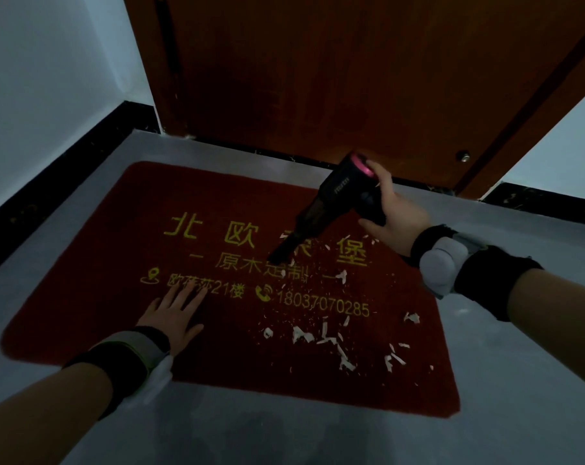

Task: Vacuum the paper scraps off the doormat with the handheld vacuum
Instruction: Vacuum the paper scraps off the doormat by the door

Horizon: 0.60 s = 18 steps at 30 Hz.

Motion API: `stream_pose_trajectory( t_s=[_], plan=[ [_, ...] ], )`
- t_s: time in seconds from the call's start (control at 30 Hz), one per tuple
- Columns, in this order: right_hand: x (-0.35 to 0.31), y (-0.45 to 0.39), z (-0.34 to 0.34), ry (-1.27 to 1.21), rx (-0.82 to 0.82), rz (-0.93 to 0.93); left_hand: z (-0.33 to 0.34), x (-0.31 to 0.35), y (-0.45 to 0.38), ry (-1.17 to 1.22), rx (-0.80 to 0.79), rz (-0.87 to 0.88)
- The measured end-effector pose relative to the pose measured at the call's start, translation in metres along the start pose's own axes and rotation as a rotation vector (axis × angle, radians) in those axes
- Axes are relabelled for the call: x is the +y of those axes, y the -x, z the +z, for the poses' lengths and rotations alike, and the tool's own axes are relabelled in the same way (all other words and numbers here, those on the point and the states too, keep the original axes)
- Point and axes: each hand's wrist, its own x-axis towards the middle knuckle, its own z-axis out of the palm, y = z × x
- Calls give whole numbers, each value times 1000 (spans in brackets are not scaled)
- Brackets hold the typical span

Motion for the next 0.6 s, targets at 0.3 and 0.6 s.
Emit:
stream_pose_trajectory(
  t_s=[0.3,0.6],
  plan=[
    [-12,-16,8,85,145,260,4,-3,5,-61,-20,-10],
    [-20,-12,10,-24,170,162,2,-2,4,-28,-56,-3]
  ],
)
